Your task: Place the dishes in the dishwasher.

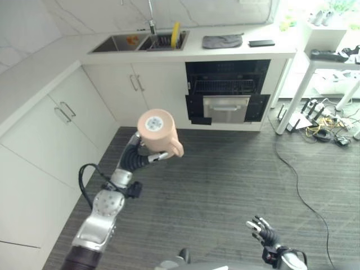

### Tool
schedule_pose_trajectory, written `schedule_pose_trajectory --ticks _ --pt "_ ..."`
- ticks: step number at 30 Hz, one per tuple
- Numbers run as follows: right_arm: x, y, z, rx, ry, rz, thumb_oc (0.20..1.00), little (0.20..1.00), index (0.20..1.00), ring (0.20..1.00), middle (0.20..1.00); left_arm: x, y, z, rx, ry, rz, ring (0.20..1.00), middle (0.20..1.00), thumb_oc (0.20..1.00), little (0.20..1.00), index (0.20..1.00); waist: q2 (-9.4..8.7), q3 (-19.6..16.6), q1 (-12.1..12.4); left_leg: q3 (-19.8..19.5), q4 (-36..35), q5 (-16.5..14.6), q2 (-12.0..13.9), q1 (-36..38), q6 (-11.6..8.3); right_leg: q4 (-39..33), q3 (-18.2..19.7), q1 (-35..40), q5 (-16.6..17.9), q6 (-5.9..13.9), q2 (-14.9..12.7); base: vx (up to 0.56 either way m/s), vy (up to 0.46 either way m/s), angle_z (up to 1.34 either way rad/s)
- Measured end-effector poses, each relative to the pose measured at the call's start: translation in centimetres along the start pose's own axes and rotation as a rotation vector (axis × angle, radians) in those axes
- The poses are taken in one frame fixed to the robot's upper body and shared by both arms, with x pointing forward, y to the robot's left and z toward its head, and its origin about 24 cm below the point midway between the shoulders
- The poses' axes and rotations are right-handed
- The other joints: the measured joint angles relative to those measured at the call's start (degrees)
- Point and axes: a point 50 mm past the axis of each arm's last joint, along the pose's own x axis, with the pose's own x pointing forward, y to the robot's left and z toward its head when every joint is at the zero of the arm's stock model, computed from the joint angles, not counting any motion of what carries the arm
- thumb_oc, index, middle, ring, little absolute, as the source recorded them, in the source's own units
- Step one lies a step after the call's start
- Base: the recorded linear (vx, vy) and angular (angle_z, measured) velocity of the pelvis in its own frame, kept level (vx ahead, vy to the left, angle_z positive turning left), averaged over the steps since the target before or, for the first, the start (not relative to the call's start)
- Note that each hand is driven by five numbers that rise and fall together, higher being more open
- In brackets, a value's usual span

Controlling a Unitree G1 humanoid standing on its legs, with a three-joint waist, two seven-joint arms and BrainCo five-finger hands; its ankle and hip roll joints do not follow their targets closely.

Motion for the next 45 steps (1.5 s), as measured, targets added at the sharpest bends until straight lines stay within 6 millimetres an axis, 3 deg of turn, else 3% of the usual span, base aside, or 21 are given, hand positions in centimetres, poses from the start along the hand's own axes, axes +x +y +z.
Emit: schedule_pose_trajectory --ticks 18,23,25,28,29,30,31,32,34,35,36,37,38,39,42,45 --pt "0.0 0.6 0.4 -0.002 -0.022 0.001 1.000 1.000 1.000 1.000 1.000 -0.5 0.1 -0.3 0.004 0.022 0.003 0.200 0.200 0.200 0.200 0.200 0.43 0.05 -1.00 1.93 -0.95 0.21 -0.13 1.04 -0.20 0.34 1.16 -0.33 0.51 0.23 -0.64 0.00 0.059 -0.04" --pt "0.1 0.6 0.4 -0.003 -0.022 0.000 1.000 1.000 1.000 1.000 1.000 -0.6 0.1 -0.3 0.005 0.016 0.003 0.200 0.200 0.200 0.200 0.200 0.34 0.13 -1.54 3.36 -0.96 -0.05 -0.26 0.97 0.22 3.82 1.85 -2.53 -0.15 0.17 -1.27 -0.04 0.196 -0.10" --pt "0.0 0.4 0.5 -0.007 -0.022 -0.005 1.000 1.000 1.000 1.000 1.000 -0.5 0.1 -0.4 0.005 0.017 0.001 0.200 0.200 0.200 0.200 0.200 0.42 0.26 -2.41 3.39 -0.95 -0.34 -0.49 0.91 0.75 8.34 1.69 -4.33 -0.89 0.39 -1.96 -0.04 0.257 -0.02" --pt "-0.2 -0.9 1.5 -0.034 -0.048 -0.030 1.000 1.000 1.000 1.000 1.000 0.4 0.0 -0.7 0.007 0.009 -0.009 0.200 0.200 0.200 0.200 0.200 1.98 2.61 -3.55 3.48 2.85 -2.85 -1.58 0.22 4.34 28.04 1.34 -12.82 -1.31 0.80 -5.46 -0.03 0.240 0.06" --pt "-0.4 -1.5 1.9 -0.052 -0.056 -0.038 1.000 1.000 1.000 1.000 1.000 0.9 -0.1 -0.7 0.009 -0.002 -0.015 0.200 0.200 0.200 0.200 0.200 1.98 3.78 -4.25 3.06 5.32 -4.49 -2.46 -0.23 5.27 38.10 1.72 -16.99 0.37 2.71 -8.42 0.02 0.152 0.26" --pt "-0.5 -1.7 1.7 -0.054 -0.047 -0.045 1.000 1.000 1.000 1.000 1.000 0.9 -0.2 -0.7 0.008 -0.004 -0.021 0.200 0.200 0.200 0.200 0.200 1.52 3.76 -4.45 2.77 5.40 -4.96 -3.46 -0.15 6.04 45.67 3.31 -21.62 4.16 3.66 -10.66 0.06 0.116 0.24" --pt "-0.4 -1.5 1.7 -0.050 -0.048 -0.041 1.000 1.000 1.000 1.000 1.000 0.9 -0.2 -0.7 0.008 -0.009 -0.023 0.200 0.200 0.200 0.200 0.200 2.05 4.13 -4.09 2.67 5.02 -5.11 -3.59 -0.24 6.78 50.00 4.66 -25.73 3.62 5.43 -10.89 0.08 0.105 0.05" --pt "-0.2 -1.0 1.7 -0.038 -0.052 -0.029 1.000 1.000 1.000 1.000 1.000 0.8 -0.2 -0.7 0.010 -0.009 -0.024 0.200 0.200 0.200 0.200 0.200 2.00 4.28 -3.62 2.57 4.34 -5.33 -3.47 -0.40 7.27 50.76 4.52 -28.33 3.33 5.74 -9.34 0.17 0.038 -0.05" --pt "0.2 0.0 2.2 -0.027 -0.076 0.008 1.000 1.000 1.000 1.000 1.000 0.8 0.4 -0.6 0.044 -0.007 -0.034 0.200 0.200 0.200 0.200 0.200 0.43 6.04 -3.51 2.07 4.13 -4.71 -4.18 -0.73 7.89 49.54 2.76 -30.53 1.87 5.34 -7.54 0.22 -0.044 0.11" --pt "0.1 0.2 2.2 -0.026 -0.085 0.023 1.000 1.000 1.000 1.000 1.000 0.7 0.7 -0.7 0.059 0.001 -0.040 0.200 0.200 0.200 0.200 0.200 -0.30 6.74 -3.61 1.84 4.15 -4.67 -5.58 -0.75 7.75 45.35 2.38 -30.50 0.49 5.16 -7.45 0.37 -0.152 0.43" --pt "-0.2 -0.1 2.1 -0.026 -0.086 0.018 1.000 1.000 1.000 1.000 1.000 0.6 0.5 -0.8 0.048 0.004 -0.029 0.200 0.200 0.200 0.200 0.200 -1.02 6.85 -3.95 1.75 3.65 -4.78 -7.25 -0.24 7.57 34.87 2.12 -28.63 0.87 4.33 -7.75 0.37 -0.156 0.41" --pt "-0.2 -0.1 2.1 -0.025 -0.083 0.016 1.000 1.000 1.000 1.000 1.000 0.6 0.3 -0.9 0.035 0.005 -0.015 0.200 0.200 0.200 0.200 0.200 -1.26 6.76 -4.04 1.91 2.93 -4.96 -8.04 0.38 7.24 28.53 2.25 -27.56 2.11 4.25 -7.86 0.34 -0.150 0.44" --pt "0.0 0.3 2.2 -0.022 -0.090 0.029 1.000 1.000 1.000 1.000 1.000 0.7 0.5 -0.9 0.036 0.002 0.004 0.200 0.200 0.200 0.200 0.200 -2.84 6.97 -4.33 2.09 4.89 -5.96 -9.69 -0.04 6.88 23.41 3.32 -26.97 3.77 5.00 -9.78 0.28 -0.117 0.35" --pt "0.1 0.5 2.5 -0.024 -0.097 0.034 1.000 1.000 1.000 1.000 1.000 0.7 0.5 -1.1 0.036 0.010 0.012 0.200 0.200 0.200 0.200 0.200 -2.93 7.41 -4.85 2.51 7.20 -6.55 -10.20 -0.50 9.50 23.05 3.97 -27.10 4.95 4.85 -11.04 0.37 -0.145 0.19" --pt "0.2 1.1 2.5 -0.020 -0.085 0.051 1.000 1.000 1.000 1.000 1.000 -0.4 0.4 -2.3 0.029 0.082 0.018 0.200 0.200 0.200 0.200 0.200 -1.43 6.63 -4.00 2.29 8.81 -9.67 -10.19 1.96 9.31 22.69 3.20 -25.75 6.94 3.39 -12.40 0.28 -0.111 0.05" --pt "0.4 1.5 2.9 -0.018 -0.093 0.063 1.000 1.000 1.000 1.000 1.000 -0.4 0.7 -2.3 0.034 0.080 0.026 0.200 0.200 0.200 0.200 0.200 -2.19 6.07 -3.12 1.21 8.72 -10.58 -10.06 3.40 7.90 22.10 0.60 -23.34 6.86 3.07 -12.40 0.31 -0.133 0.16"
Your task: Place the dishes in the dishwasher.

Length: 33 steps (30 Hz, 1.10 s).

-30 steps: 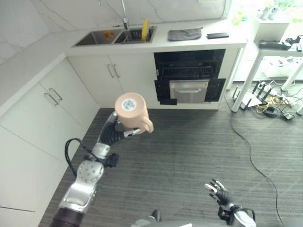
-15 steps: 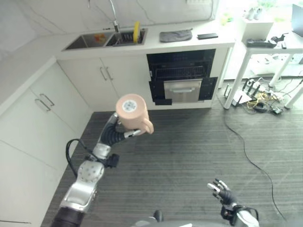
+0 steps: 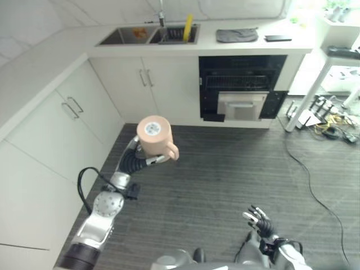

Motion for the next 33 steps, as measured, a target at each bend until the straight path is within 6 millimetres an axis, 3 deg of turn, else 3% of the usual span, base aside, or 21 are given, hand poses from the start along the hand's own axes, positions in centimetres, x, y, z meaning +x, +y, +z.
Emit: schedule_pose_trajectory --ticks 1,3,5,7,9,10,11,13,14,15,17,20,21,22,24,27,29,31,33 --pt "0.3 0.3 0.2 -0.003 0.002 -0.001 1.000 1.000 1.000 1.000 1.000 -0.1 0.0 0.0 0.000 0.001 0.001 0.200 0.200 0.200 0.200 0.200 -0.90 -1.23 0.82 -0.52 0.74 -1.13 0.64 0.57 -1.03 -1.01 -2.52 1.83 -1.25 -2.91 1.41 0.32 -0.128 0.01" --pt "0.9 1.0 1.0 -0.029 -0.008 0.016 1.000 1.000 1.000 1.000 1.000 -0.2 0.0 -0.1 -0.002 0.008 0.003 0.200 0.200 0.200 0.200 0.200 0.50 -2.60 0.59 -0.97 1.00 -2.23 4.60 1.69 -2.72 -1.92 -4.14 3.97 -3.09 -5.13 6.08 0.34 -0.134 -0.07" --pt "1.5 2.0 1.3 -0.051 0.004 0.051 1.000 1.000 1.000 1.000 1.000 -0.1 0.3 -0.1 0.008 0.011 0.013 0.200 0.200 0.200 0.200 0.200 0.26 -2.78 0.43 -0.52 5.12 -4.00 7.59 1.93 -5.89 -2.29 -4.11 5.35 -5.94 -8.44 10.86 0.25 -0.082 -0.24" --pt "1.6 1.3 1.7 -0.063 0.006 0.036 1.000 1.000 1.000 1.000 1.000 -0.2 0.0 -0.4 0.004 0.035 0.012 0.200 0.200 0.200 0.200 0.200 -0.15 -3.28 0.14 0.67 15.68 -2.33 8.71 -0.93 -9.44 -3.19 -3.26 8.39 -7.17 -9.28 10.83 0.18 -0.041 -0.35" --pt "1.3 -0.2 1.7 -0.097 0.021 0.010 1.000 1.000 1.000 1.000 1.000 -0.1 -0.1 -0.2 -0.009 0.023 0.032 0.200 0.200 0.200 0.200 0.200 0.64 -4.95 -0.13 0.42 27.11 3.53 9.14 -7.22 -11.31 -2.75 -2.48 8.64 -8.06 -10.68 10.82 0.09 0.032 -0.33" --pt "0.8 -1.0 1.1 -0.103 0.048 -0.010 1.000 1.000 1.000 1.000 1.000 0.0 -0.3 -0.1 -0.019 0.018 0.041 0.200 0.200 0.200 0.200 0.200 0.39 -5.48 -0.23 0.47 33.55 5.73 9.70 -11.17 -11.66 -4.72 -2.21 9.63 -8.10 -10.73 10.39 0.05 0.122 -0.16" --pt "0.4 -1.9 0.9 -0.106 0.055 -0.030 1.000 1.000 1.000 1.000 1.000 0.1 -0.3 0.3 -0.022 0.002 0.040 0.200 0.200 0.200 0.200 0.200 0.81 -5.91 -0.61 0.86 35.10 3.90 10.55 -14.07 -10.85 -7.27 -2.70 10.91 -8.18 -10.84 10.73 0.03 0.222 -0.06" --pt "-0.4 -3.1 -0.2 -0.087 0.096 -0.074 1.000 1.000 1.000 1.000 1.000 0.3 -0.5 0.9 -0.028 -0.026 0.041 0.200 0.200 0.200 0.200 0.200 1.70 -5.82 -1.47 3.68 22.92 2.91 14.45 -14.40 -10.72 -10.88 -3.86 14.06 -8.15 -10.84 12.04 -0.01 0.291 0.05" --pt "-0.6 -3.2 -0.6 -0.079 0.100 -0.077 1.000 1.000 1.000 1.000 1.000 0.3 -0.7 1.0 -0.029 -0.031 0.036 0.200 0.200 0.200 0.200 0.200 2.00 -5.80 -1.89 3.74 13.96 3.55 16.14 -13.56 -11.67 -11.72 -4.16 15.02 -8.15 -10.82 12.94 -0.05 0.243 -0.02" --pt "-0.8 -3.3 -0.6 -0.080 0.093 -0.078 1.000 1.000 1.000 1.000 1.000 0.2 -0.9 1.1 -0.033 -0.032 0.028 0.200 0.200 0.200 0.200 0.200 2.37 -5.70 -1.99 2.81 5.86 5.91 17.64 -12.92 -14.19 -12.12 -4.02 15.04 -8.17 -10.80 13.72 -0.05 0.206 -0.14" --pt "-1.1 -3.4 -1.0 -0.092 0.101 -0.079 1.000 1.000 1.000 1.000 1.000 0.0 -2.4 0.5 -0.055 -0.006 -0.006 0.200 0.200 0.200 0.200 0.200 2.71 -4.41 -2.79 6.97 1.76 9.24 20.04 -12.15 -11.73 -13.77 -4.57 17.47 -8.25 -10.25 13.62 -0.05 0.216 -0.15" --pt "-1.7 -3.3 -2.1 -0.074 0.109 -0.086 1.000 1.000 1.000 1.000 1.000 0.6 -3.7 0.9 -0.039 -0.034 -0.061 0.200 0.200 0.200 0.200 0.200 2.73 -4.32 -3.99 8.49 -1.32 9.93 17.26 -8.11 -11.70 -14.67 -5.56 18.44 -7.99 -6.90 11.36 -0.03 0.161 0.01" --pt "-1.9 -3.6 -2.4 -0.072 0.116 -0.098 1.000 1.000 1.000 1.000 1.000 1.0 -3.6 1.2 -0.036 -0.048 -0.058 0.200 0.200 0.200 0.200 0.200 4.28 -4.57 -4.19 8.48 -3.66 11.21 16.26 -5.55 -11.19 -14.07 -5.69 18.70 -8.16 -5.41 11.36 0.02 0.084 0.47" --pt "-1.9 -2.9 -3.0 -0.045 0.125 -0.090 1.000 1.000 1.000 1.000 1.000 1.5 -2.9 1.6 -0.025 -0.067 -0.038 0.200 0.200 0.200 0.200 0.200 2.77 -4.01 -4.32 7.88 -8.61 11.71 13.25 -2.87 -9.41 -11.21 -6.66 18.44 -9.23 -3.44 8.54 0.02 0.052 0.44" --pt "-1.4 -1.2 -3.5 -0.011 0.124 -0.055 1.000 1.000 1.000 1.000 1.000 1.6 -1.3 1.6 0.006 -0.067 -0.006 0.200 0.200 0.200 0.200 0.200 1.37 -3.85 -2.81 6.89 -9.27 10.81 10.51 -2.42 -7.96 -10.47 -6.66 17.62 -10.22 -2.13 5.73 0.01 0.010 0.34" --pt "-0.8 0.3 -3.1 -0.003 0.099 -0.018 1.000 1.000 1.000 1.000 1.000 1.6 -0.1 1.7 0.029 -0.065 0.012 0.200 0.200 0.200 0.200 0.200 1.43 -3.78 -1.57 6.16 -9.40 10.29 9.67 -1.91 -6.91 -10.96 -5.33 16.11 -10.03 -1.90 5.86 0.02 -0.039 0.26" --pt "-0.7 -0.1 -2.9 -0.011 0.094 -0.032 1.000 1.000 1.000 1.000 1.000 1.0 -0.3 1.5 0.027 -0.051 -0.002 0.200 0.200 0.200 0.200 0.200 1.87 -4.14 -1.11 5.41 -9.59 9.59 9.55 -1.25 -7.06 -11.08 -4.15 15.50 -8.01 -1.02 6.30 0.05 -0.058 0.16" --pt "-0.7 -0.5 -2.5 -0.020 0.088 -0.048 1.000 1.000 1.000 1.000 1.000 0.4 -0.7 1.0 0.019 -0.023 -0.016 0.200 0.200 0.200 0.200 0.200 3.31 -4.29 -1.17 5.53 -9.56 9.90 10.36 -1.44 -7.54 -12.95 -4.17 16.48 -7.20 -1.55 7.94 0.07 -0.096 -0.09" --pt "-0.8 -0.7 -2.6 -0.024 0.095 -0.054 1.000 1.000 1.000 1.000 1.000 0.3 -0.7 0.9 0.016 -0.020 -0.015 0.200 0.200 0.200 0.200 0.200 3.55 -4.30 -1.29 5.61 -9.53 10.11 11.16 -1.16 -7.88 -14.42 -4.37 17.50 -6.68 -1.93 9.02 0.11 -0.152 -0.06"
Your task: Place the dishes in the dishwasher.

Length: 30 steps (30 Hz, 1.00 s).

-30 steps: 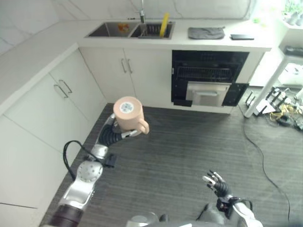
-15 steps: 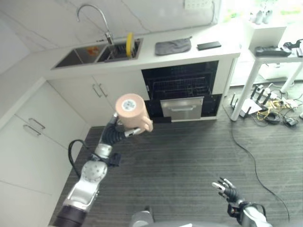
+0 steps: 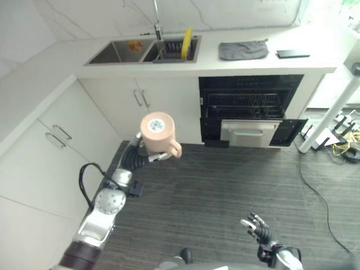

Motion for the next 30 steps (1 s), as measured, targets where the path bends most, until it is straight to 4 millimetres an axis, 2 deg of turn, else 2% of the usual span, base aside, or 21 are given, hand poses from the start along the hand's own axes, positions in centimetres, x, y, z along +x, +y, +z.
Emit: schedule_pose_trajectory --ticks 4,7,8,9,10,11,12,13,14,15,16,17,18,19,20,21,23,24,25,27,30 --pt "0.0 -0.3 0.2 -0.014 0.001 -0.001 1.000 1.000 1.000 1.000 1.000 0.0 -0.1 0.0 -0.005 0.000 0.005 0.200 0.200 0.200 0.200 0.200 -0.56 0.03 0.03 0.79 1.68 0.38 1.62 0.47 -0.67 -2.72 0.13 2.10 0.31 -0.99 1.97 0.10 -0.134 -0.08" --pt "0.4 -0.4 1.2 -0.037 -0.017 0.019 1.000 1.000 1.000 1.000 1.000 0.1 -0.2 0.0 -0.021 -0.002 0.035 0.200 0.200 0.200 0.200 0.200 -0.61 0.05 0.01 0.84 7.05 0.46 3.36 -1.74 -1.75 -1.48 0.50 1.28 -1.53 -2.35 3.01 0.12 -0.183 -0.12" --pt "0.9 -0.1 1.8 -0.063 -0.014 0.035 1.000 1.000 1.000 1.000 1.000 0.1 -0.2 0.0 -0.029 -0.001 0.059 0.200 0.200 0.200 0.200 0.200 -1.12 0.15 0.24 -0.07 13.68 0.08 4.40 -5.44 -3.76 4.86 1.02 -2.24 -4.65 -5.06 2.90 0.15 -0.173 -0.33" --pt "1.6 0.7 2.5 -0.083 -0.013 0.067 1.000 1.000 1.000 1.000 1.000 0.0 0.2 -0.1 -0.019 0.002 0.080 0.200 0.200 0.200 0.200 0.200 -2.93 0.50 1.64 -0.88 24.00 0.44 6.05 -10.99 -6.37 17.15 0.45 -8.80 -9.25 -7.93 3.00 0.17 -0.091 -0.53" --pt "1.9 1.3 2.9 -0.084 -0.022 0.094 1.000 1.000 1.000 1.000 1.000 -0.2 0.6 -0.3 0.006 0.016 0.077 0.200 0.200 0.200 0.200 0.200 -5.74 0.63 2.46 -2.74 35.22 3.30 6.69 -17.30 -9.32 19.95 1.61 -11.46 -13.03 -12.67 3.79 0.20 0.001 -0.34" --pt "1.8 0.8 2.8 -0.090 -0.018 0.080 1.000 1.000 1.000 1.000 1.000 -0.6 0.0 -0.9 -0.012 0.046 0.070 0.200 0.200 0.200 0.200 0.200 -4.88 0.50 2.07 -5.43 43.23 4.23 7.54 -21.61 -8.18 19.24 0.34 -10.02 -13.29 -13.02 4.57 0.29 0.158 -0.17" --pt "1.4 -0.4 2.1 -0.095 0.013 0.048 1.000 1.000 1.000 1.000 1.000 -1.1 -0.3 -1.1 -0.016 0.061 0.059 0.200 0.200 0.200 0.200 0.200 -4.98 0.67 2.54 -3.15 43.39 1.66 6.98 -23.44 -4.42 14.04 -0.14 -7.08 -11.31 -9.94 6.38 0.34 0.269 0.03" --pt "1.2 -0.5 1.5 -0.095 0.029 0.047 1.000 1.000 1.000 1.000 1.000 -1.1 -0.1 -0.9 -0.016 0.053 0.063 0.200 0.200 0.200 0.200 0.200 -4.82 0.61 2.77 -2.00 38.68 0.91 5.90 -22.67 -3.42 11.33 -0.21 -6.01 -10.31 -8.50 7.26 0.29 0.265 -0.09" --pt "1.0 -0.7 1.0 -0.097 0.048 0.040 1.000 1.000 1.000 1.000 1.000 -1.0 0.0 -0.7 -0.016 0.041 0.068 0.200 0.200 0.200 0.200 0.200 -4.39 0.43 2.87 -1.13 31.22 0.45 4.36 -21.39 -2.88 7.65 -0.44 -4.80 -9.19 -5.09 8.34 0.25 0.293 -0.26" --pt "0.8 -1.5 1.1 -0.123 0.053 0.025 1.000 1.000 1.000 1.000 1.000 -0.8 -0.4 -0.5 -0.047 0.029 0.086 0.200 0.200 0.200 0.200 0.200 -1.02 0.58 3.17 -1.44 17.95 0.13 4.92 -18.53 -2.66 9.09 -1.89 -4.96 -8.43 -6.39 9.30 0.21 0.293 -0.32" --pt "0.7 -1.3 1.2 -0.126 0.044 0.036 1.000 1.000 1.000 1.000 1.000 -0.6 -0.2 -0.6 -0.041 0.028 0.093 0.200 0.200 0.200 0.200 0.200 -0.29 0.88 2.60 -2.21 11.19 1.49 5.47 -17.76 -4.58 7.26 -0.31 -4.45 -7.93 -11.24 11.03 0.22 0.377 -0.10" --pt "0.3 -1.6 0.5 -0.121 0.061 0.015 1.000 1.000 1.000 1.000 1.000 -0.7 -1.0 -0.9 -0.062 0.049 0.077 0.200 0.200 0.200 0.200 0.200 1.60 1.09 1.20 -2.20 5.71 2.42 6.30 -16.87 -5.01 5.53 -2.08 -2.78 -7.21 -10.94 12.86 0.14 0.335 0.07" --pt "0.1 -1.7 0.1 -0.121 0.071 0.010 1.000 1.000 1.000 1.000 1.000 -1.0 -1.1 -1.0 -0.063 0.055 0.072 0.200 0.200 0.200 0.200 0.200 1.53 1.35 1.10 -2.02 3.44 2.52 6.20 -16.10 -5.08 5.54 -1.90 -2.27 -6.83 -11.57 13.05 0.14 0.340 0.10" --pt "-0.2 -1.8 -0.6 -0.116 0.086 0.004 1.000 1.000 1.000 1.000 1.000 -1.0 -1.0 -1.0 -0.060 0.054 0.071 0.200 0.200 0.200 0.200 0.200 1.25 1.64 1.18 0.07 3.72 2.59 6.20 -15.86 -5.12 4.87 -2.67 -1.55 -6.82 -11.58 12.91 0.23 0.492 -0.18" --pt "-0.3 -2.0 -0.7 -0.124 0.091 0.003 1.000 1.000 1.000 1.000 1.000 -0.8 -0.9 -0.9 -0.057 0.044 0.077 0.200 0.200 0.200 0.200 0.200 0.35 2.12 0.99 1.75 4.40 2.33 4.72 -13.18 -4.64 3.32 -1.09 0.76 -6.89 -11.53 12.96 0.22 0.428 -0.15" --pt "-0.2 -2.0 -0.6 -0.122 0.089 0.001 1.000 1.000 1.000 1.000 1.000 -0.7 -0.9 -0.9 -0.058 0.041 0.079 0.200 0.200 0.200 0.200 0.200 0.11 2.27 1.05 1.54 5.14 1.88 4.05 -12.69 -3.95 3.13 -0.72 1.09 -6.97 -11.57 12.78 0.17 0.350 -0.25" --pt "0.3 -2.2 0.7 -0.120 0.055 -0.002 1.000 1.000 1.000 1.000 1.000 -0.2 -0.9 -0.7 -0.055 0.029 0.078 0.200 0.200 0.200 0.200 0.200 -0.39 2.54 2.24 1.18 5.18 0.80 0.31 -10.16 -1.59 2.82 0.76 1.62 -7.23 -11.32 12.11 0.13 0.187 -0.38" --pt "0.4 -2.3 1.3 -0.114 0.027 -0.006 1.000 1.000 1.000 1.000 1.000 0.0 -0.7 -0.5 -0.053 0.016 0.082 0.200 0.200 0.200 0.200 0.200 -0.09 2.45 2.26 1.19 4.50 0.77 -0.87 -9.44 -1.53 2.44 0.87 1.94 -7.43 -11.00 12.74 0.19 0.257 -0.27" --pt "0.5 -2.3 1.6 -0.105 0.013 -0.011 1.000 1.000 1.000 1.000 1.000 0.1 -0.5 -0.4 -0.047 0.010 0.082 0.200 0.200 0.200 0.200 0.200 0.11 2.33 2.67 0.39 3.57 2.17 -1.83 -8.14 1.51 2.57 1.06 2.63 -8.14 -10.60 12.97 0.17 0.251 -0.09" --pt "0.4 -2.0 1.2 -0.077 0.009 -0.010 1.000 1.000 1.000 1.000 1.000 0.0 -0.2 -0.6 -0.042 0.018 0.071 0.200 0.200 0.200 0.200 0.200 -2.23 2.55 3.80 -0.40 1.94 2.14 -3.85 -4.95 3.29 4.35 1.19 4.31 -10.31 -8.64 10.91 0.11 0.191 0.00" --pt "0.3 -2.1 1.3 -0.072 -0.011 -0.014 1.000 1.000 1.000 1.000 1.000 -0.1 0.5 -0.3 -0.029 0.006 0.072 0.200 0.200 0.200 0.200 0.200 -2.95 2.19 5.21 -0.39 2.02 1.51 -6.39 -4.33 5.57 9.90 1.11 2.54 -13.20 -5.34 7.67 0.06 0.131 0.15"
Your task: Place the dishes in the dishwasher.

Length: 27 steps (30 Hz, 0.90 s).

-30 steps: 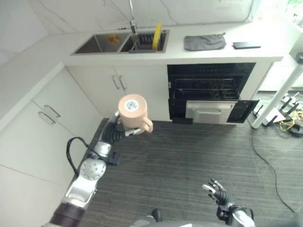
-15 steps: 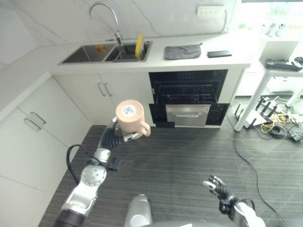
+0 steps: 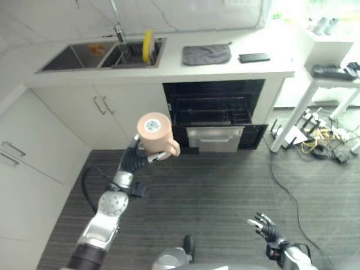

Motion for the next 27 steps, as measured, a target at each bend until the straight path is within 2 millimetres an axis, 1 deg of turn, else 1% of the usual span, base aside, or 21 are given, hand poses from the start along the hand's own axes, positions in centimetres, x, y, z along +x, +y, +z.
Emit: schedule_pose_trajectory --ticks 1,2,3,4,6,7,8,9,10,11,13,16,18,19,21,22,23,24,25,26,27 --pt "0.1 0.3 0.1 0.003 -0.005 0.013 1.000 1.000 1.000 1.000 1.000 0.0 0.6 0.1 0.013 -0.002 0.009 0.200 0.200 0.200 0.200 0.200 0.17 0.00 0.60 -0.18 -0.15 -0.54 -1.01 0.30 0.72 3.08 0.68 -1.86 -0.63 1.10 -1.40 0.09 0.079 0.10" --pt "0.3 0.5 0.3 0.012 -0.012 0.021 1.000 1.000 1.000 1.000 1.000 -0.1 1.0 0.0 0.026 0.000 0.012 0.200 0.200 0.200 0.200 0.200 0.21 0.03 0.98 -0.18 -0.17 -0.76 -1.19 0.61 1.02 3.88 1.24 -2.07 -0.69 1.20 -1.95 0.08 -0.018 -0.12" --pt "0.4 0.9 0.4 0.025 -0.024 0.034 1.000 1.000 1.000 1.000 1.000 -0.3 1.8 0.0 0.050 0.008 0.021 0.200 0.200 0.200 0.200 0.200 0.53 0.06 2.22 -0.59 -0.44 -1.19 -0.99 1.36 0.80 4.57 2.92 -2.60 -1.72 1.80 -2.44 0.07 -0.055 -0.32" --pt "0.5 1.0 0.6 0.024 -0.035 0.043 1.000 1.000 1.000 1.000 1.000 -0.5 2.6 -0.1 0.065 0.014 0.040 0.200 0.200 0.200 0.200 0.200 1.11 0.22 2.85 -1.46 -0.42 -1.62 -0.72 2.02 0.68 3.36 4.16 -3.20 -1.72 1.89 -3.34 0.07 -0.077 -0.12" --pt "0.3 0.9 0.3 0.020 -0.033 0.042 1.000 1.000 1.000 1.000 1.000 -0.2 2.9 0.2 0.065 -0.002 0.051 0.200 0.200 0.200 0.200 0.200 1.54 0.16 2.34 -3.21 -0.37 -1.67 -0.67 2.18 0.69 0.16 4.36 -3.86 -0.78 3.00 -5.12 0.10 -0.092 0.38" --pt "0.2 0.9 0.0 0.023 -0.024 0.041 1.000 1.000 1.000 1.000 1.000 -0.1 2.9 0.4 0.065 -0.013 0.052 0.200 0.200 0.200 0.200 0.200 1.48 0.14 2.71 -3.84 -0.38 -2.55 -0.63 2.20 -0.06 -0.76 5.76 -5.46 0.72 4.22 -6.13 0.08 -0.068 0.50" --pt "0.2 1.0 -0.1 0.025 -0.023 0.042 1.000 1.000 1.000 1.000 1.000 -0.3 2.9 0.3 0.066 -0.007 0.048 0.200 0.200 0.200 0.200 0.200 1.42 0.11 2.59 -4.83 -0.15 -2.61 -0.63 2.21 -0.09 -2.51 7.29 -6.49 3.68 5.06 -6.98 0.10 -0.086 0.38" --pt "0.2 1.1 -0.2 0.028 -0.020 0.043 1.000 1.000 1.000 1.000 1.000 -0.6 2.9 0.1 0.066 0.005 0.040 0.200 0.200 0.200 0.200 0.200 1.19 0.05 2.66 -5.15 -0.19 -2.60 -0.79 2.51 -0.26 -3.50 8.53 -7.51 7.60 5.70 -7.76 0.16 -0.172 0.33" --pt "0.2 1.2 -0.2 0.031 -0.021 0.045 1.000 1.000 1.000 1.000 1.000 -1.0 2.9 -0.1 0.069 0.022 0.033 0.200 0.200 0.200 0.200 0.200 0.84 0.01 2.71 -5.48 -0.18 -2.80 -1.01 2.87 -0.62 -4.38 9.38 -8.46 10.81 5.50 -8.10 0.21 -0.232 0.23" --pt "0.2 1.3 -0.4 0.034 -0.016 0.044 1.000 1.000 1.000 1.000 1.000 -1.7 2.6 -0.6 0.064 0.049 0.018 0.200 0.200 0.200 0.200 0.200 1.17 -0.55 2.65 -6.57 0.03 -3.37 -0.59 3.13 -1.43 -3.92 9.98 -8.41 11.19 5.46 -7.94 0.23 -0.272 0.07" --pt "0.3 1.3 -0.8 0.071 -0.004 0.024 1.000 1.000 1.000 1.000 1.000 -2.7 2.4 -1.1 0.060 0.079 -0.007 0.200 0.200 0.200 0.200 0.200 1.43 -1.26 2.89 -8.94 1.54 -4.50 0.05 2.76 -2.31 -5.54 12.17 -7.41 10.39 4.64 -5.99 0.21 -0.249 0.01" --pt "0.1 1.3 -1.2 0.083 0.002 0.018 1.000 1.000 1.000 1.000 1.000 -2.7 2.3 -1.0 0.058 0.067 -0.024 0.200 0.200 0.200 0.200 0.200 1.41 -1.56 3.66 -10.65 2.11 -4.82 1.62 2.86 -3.58 -7.71 12.04 -5.97 10.56 3.14 -3.58 0.25 -0.259 0.00" --pt "0.0 1.3 -1.3 0.082 0.007 0.019 1.000 1.000 1.000 1.000 1.000 -2.7 2.2 -1.0 0.054 0.062 -0.026 0.200 0.200 0.200 0.200 0.200 1.09 -1.63 3.65 -11.11 3.90 -5.41 2.89 2.70 -4.38 -9.13 12.04 -4.58 10.53 2.12 -2.04 0.22 -0.238 0.02" --pt "0.1 1.3 -1.3 0.080 0.006 0.019 1.000 1.000 1.000 1.000 1.000 -2.6 2.2 -0.9 0.052 0.058 -0.025 0.200 0.200 0.200 0.200 0.200 0.98 -1.70 3.69 -12.19 4.70 -5.68 3.41 2.36 -4.79 -9.54 11.84 -4.24 10.42 1.69 -1.33 0.21 -0.231 0.03" --pt "0.4 1.2 -0.5 0.073 -0.011 0.013 1.000 1.000 1.000 1.000 1.000 -1.9 1.7 -0.6 0.043 0.031 -0.030 0.200 0.200 0.200 0.200 0.200 0.76 -1.66 3.93 -17.58 7.88 -5.98 4.26 -0.05 -5.50 -9.91 11.75 -4.21 10.52 0.72 -0.02 0.21 -0.210 0.13" --pt "0.6 1.1 -0.1 0.067 -0.020 0.011 1.000 1.000 1.000 1.000 1.000 -1.4 1.2 -0.4 0.031 0.015 -0.040 0.200 0.200 0.200 0.200 0.200 0.67 -1.63 3.93 -19.06 10.09 -5.72 4.21 -1.58 -5.91 -9.94 11.88 -4.02 10.22 0.48 0.21 0.23 -0.176 0.25" --pt "0.7 1.0 0.2 0.059 -0.024 0.009 1.000 1.000 1.000 1.000 1.000 -1.0 0.8 -0.2 0.020 -0.001 -0.049 0.200 0.200 0.200 0.200 0.200 0.51 -1.62 3.92 -19.40 12.14 -5.57 3.96 -2.88 -6.14 -10.14 11.87 -3.96 9.70 -0.03 0.41 0.18 -0.117 0.30" --pt "0.9 0.9 0.5 0.044 -0.025 0.008 1.000 1.000 1.000 1.000 1.000 -0.7 0.4 -0.1 0.009 -0.011 -0.055 0.200 0.200 0.200 0.200 0.200 0.47 -1.59 3.91 -19.26 13.88 -5.11 3.82 -3.98 -6.86 -9.97 11.76 -4.14 9.44 -0.33 0.74 0.16 -0.081 0.50" --pt "1.0 0.7 0.7 0.040 -0.021 0.003 1.000 1.000 1.000 1.000 1.000 -0.1 -0.2 0.0 -0.009 -0.028 -0.065 0.200 0.200 0.200 0.200 0.200 -0.04 -1.52 3.27 -18.73 18.25 -3.68 3.18 -7.54 -8.92 -8.43 12.06 -5.46 8.05 -1.82 0.88 0.11 -0.022 0.63" --pt "1.1 0.5 0.7 0.043 -0.015 -0.011 1.000 1.000 1.000 1.000 1.000 0.2 -0.6 0.0 -0.016 -0.029 -0.081 0.200 0.200 0.200 0.200 0.200 -1.06 -1.45 3.07 -18.82 19.51 -0.85 2.64 -9.44 -9.91 -8.21 11.65 -6.06 7.47 -3.23 0.42 0.15 0.007 0.50" --pt "1.2 0.3 0.7 0.043 -0.012 -0.017 1.000 1.000 1.000 1.000 1.000 0.0 -0.7 -0.1 -0.018 -0.027 -0.084 0.200 0.200 0.200 0.200 0.200 -1.78 -1.25 3.68 -18.86 18.20 1.39 2.46 -9.48 -10.18 -8.02 11.83 -6.70 7.54 -3.77 0.11 0.15 0.048 0.27"
